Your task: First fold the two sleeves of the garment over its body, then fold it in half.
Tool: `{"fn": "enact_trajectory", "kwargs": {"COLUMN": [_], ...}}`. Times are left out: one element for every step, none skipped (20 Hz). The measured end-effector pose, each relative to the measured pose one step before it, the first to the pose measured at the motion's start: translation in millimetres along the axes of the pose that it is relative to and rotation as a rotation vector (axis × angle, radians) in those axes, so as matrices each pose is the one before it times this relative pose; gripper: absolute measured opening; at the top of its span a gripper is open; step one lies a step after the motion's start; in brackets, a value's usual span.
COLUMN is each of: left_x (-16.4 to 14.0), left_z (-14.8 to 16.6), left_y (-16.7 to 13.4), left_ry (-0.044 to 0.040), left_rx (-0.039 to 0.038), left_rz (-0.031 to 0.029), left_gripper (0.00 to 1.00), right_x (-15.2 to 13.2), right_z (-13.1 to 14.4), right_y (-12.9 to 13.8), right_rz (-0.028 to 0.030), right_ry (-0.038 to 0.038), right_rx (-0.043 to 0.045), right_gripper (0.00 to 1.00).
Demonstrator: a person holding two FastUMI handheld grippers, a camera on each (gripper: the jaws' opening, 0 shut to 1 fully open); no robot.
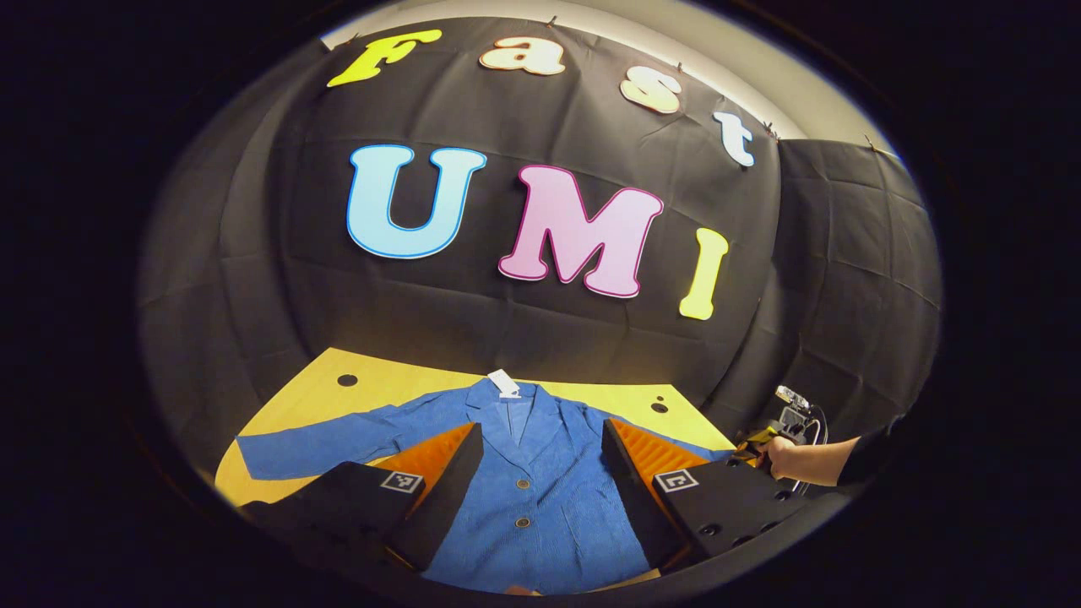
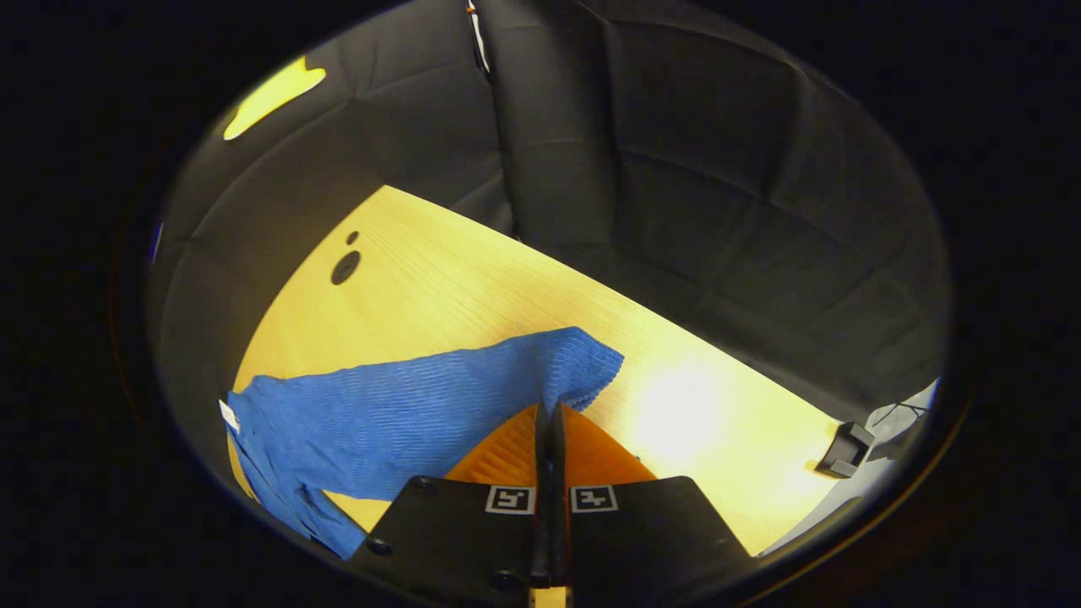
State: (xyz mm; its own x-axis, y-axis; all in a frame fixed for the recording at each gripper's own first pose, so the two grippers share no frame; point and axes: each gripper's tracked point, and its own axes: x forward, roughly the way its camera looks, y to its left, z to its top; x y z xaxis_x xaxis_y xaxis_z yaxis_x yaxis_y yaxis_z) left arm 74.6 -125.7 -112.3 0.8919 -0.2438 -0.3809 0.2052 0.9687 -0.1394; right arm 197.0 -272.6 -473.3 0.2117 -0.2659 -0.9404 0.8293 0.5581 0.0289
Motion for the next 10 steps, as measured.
{"fn": "enact_trajectory", "kwargs": {"left_x": [-2.15,-1.65,-3.82,-4.70,-5.46,-5.59,-5.70,-5.56,-5.16,-5.87], "left_z": [-0.95,-1.57,0.66,0.44,1.52,1.46,1.93,0.68,0.76,1.04], "left_y": [2.07,2.18,2.92,3.78,4.89,5.65,7.66,8.56,9.20,9.25], "left_ry": [-0.00066,0.00031,-0.00274,-0.00470,-0.00776,-0.00939,-0.01122,-0.00807,-0.00259,-0.00660], "left_rx": [0.00128,0.00328,0.00657,0.00679,0.00604,0.00527,0.00087,-0.00758,-0.01665,-0.02058], "left_rz": [-0.00474,-0.00566,-0.00445,-0.00184,-0.00127,0.00380,0.00843,0.01139,0.01349,0.01409], "left_gripper": [0.82,0.82,0.82,0.82,0.82,0.82,0.82,0.82,0.82,0.82], "right_x": [-10.88,-12.37,-12.23,-11.52,-7.52,-10.14,-8.04,-4.92,-2.67,-2.64], "right_z": [5.61,0.19,1.17,2.63,1.06,-4.18,-5.80,-7.42,-9.12,-10.33], "right_y": [10.01,15.02,18.84,20.89,23.07,22.49,25.12,30.79,32.03,31.48], "right_rz": [0.02012,0.02434,0.03277,0.03104,0.03422,0.02873,0.03618,0.03819,0.03725,0.03361], "right_ry": [-0.03272,-0.02014,-0.01584,-0.02407,-0.01976,-0.00890,-0.00216,0.00101,0.00706,0.00649], "right_rx": [-0.00503,-0.00109,0.00521,0.00427,-0.00758,-0.02486,-0.02443,-0.01987,-0.01453,-0.02021], "right_gripper": [0.01,0.01,0.01,0.01,0.01,0.01,0.01,0.01,0.00,0.01]}}
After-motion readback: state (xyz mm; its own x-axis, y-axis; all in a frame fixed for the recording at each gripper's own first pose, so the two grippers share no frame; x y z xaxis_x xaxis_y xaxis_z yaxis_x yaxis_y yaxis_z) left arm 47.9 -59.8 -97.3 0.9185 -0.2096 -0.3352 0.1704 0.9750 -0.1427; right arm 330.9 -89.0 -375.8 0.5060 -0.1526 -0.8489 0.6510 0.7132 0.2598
